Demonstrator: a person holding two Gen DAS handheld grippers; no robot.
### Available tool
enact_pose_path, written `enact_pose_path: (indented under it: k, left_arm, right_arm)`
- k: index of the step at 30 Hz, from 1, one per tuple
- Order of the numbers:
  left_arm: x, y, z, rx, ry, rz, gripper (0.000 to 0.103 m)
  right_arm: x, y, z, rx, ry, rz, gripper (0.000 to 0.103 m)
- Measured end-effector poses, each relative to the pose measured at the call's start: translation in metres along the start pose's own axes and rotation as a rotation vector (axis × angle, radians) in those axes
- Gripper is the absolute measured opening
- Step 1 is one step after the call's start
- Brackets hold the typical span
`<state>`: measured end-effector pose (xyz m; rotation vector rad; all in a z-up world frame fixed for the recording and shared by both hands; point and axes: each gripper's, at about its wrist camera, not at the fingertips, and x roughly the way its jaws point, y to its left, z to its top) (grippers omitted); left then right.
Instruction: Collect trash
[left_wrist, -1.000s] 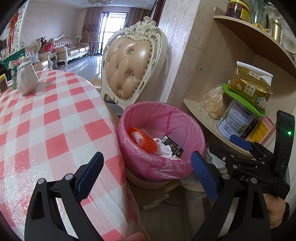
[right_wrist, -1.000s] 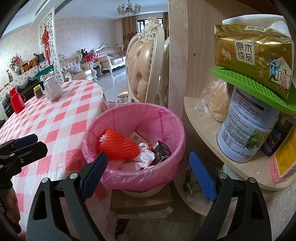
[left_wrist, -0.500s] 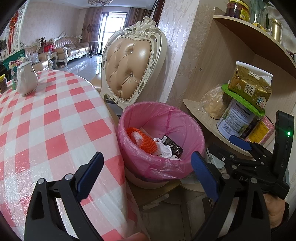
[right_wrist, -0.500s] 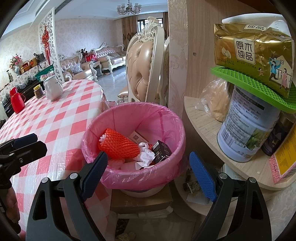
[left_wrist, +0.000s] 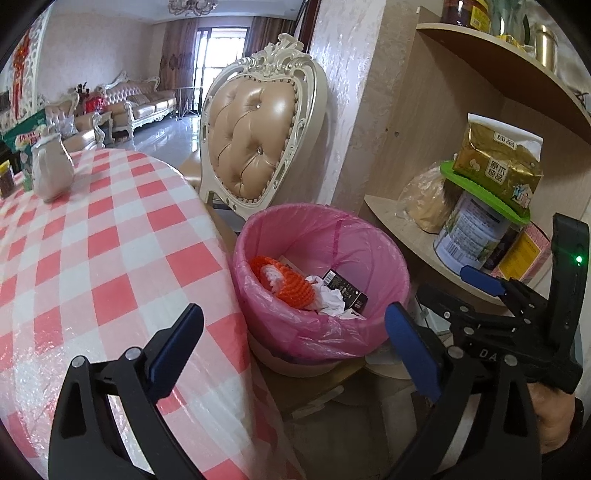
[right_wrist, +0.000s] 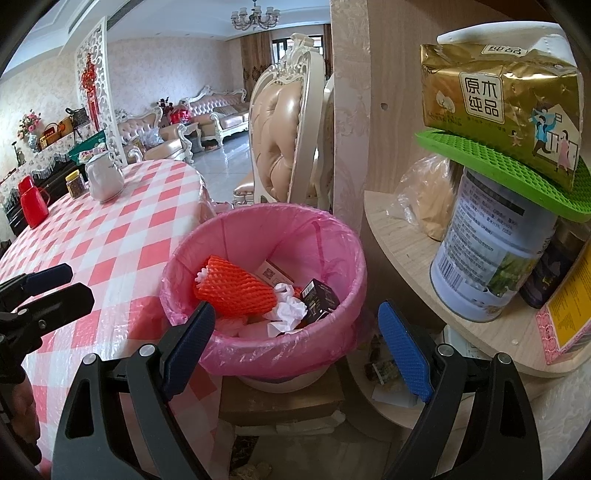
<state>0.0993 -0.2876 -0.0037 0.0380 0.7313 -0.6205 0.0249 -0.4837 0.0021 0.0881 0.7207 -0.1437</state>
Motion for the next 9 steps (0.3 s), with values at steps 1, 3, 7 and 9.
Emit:
enact_pose_path:
  k: [1, 3, 7, 9]
  left_arm:
    - [0.0003, -0.0003, 0.0005, 0.002, 0.002, 0.0, 0.095]
    - [0.001, -0.0004, 0.0011, -0.001, 0.009, -0.012, 0.095]
    - [0.0029, -0.0008, 0.0014, 0.001, 0.019, 0.007, 0.095]
    - [0.0035, 0.0003, 0.0016, -0.003, 0.025, 0.01, 0.095]
  right_arm:
    - [0.0006, -0.001, 0.0006, -0.001, 0.0, 0.0, 0.085]
    - [0.0006, -0.0012, 0.0007, 0.0, 0.0, 0.0, 0.085]
    - [0.0007, -0.0013, -0.0002, 0.002, 0.001, 0.0, 0.085]
    - [0.001, -0.0016, -0.0005, 0.001, 0.002, 0.0, 0.085]
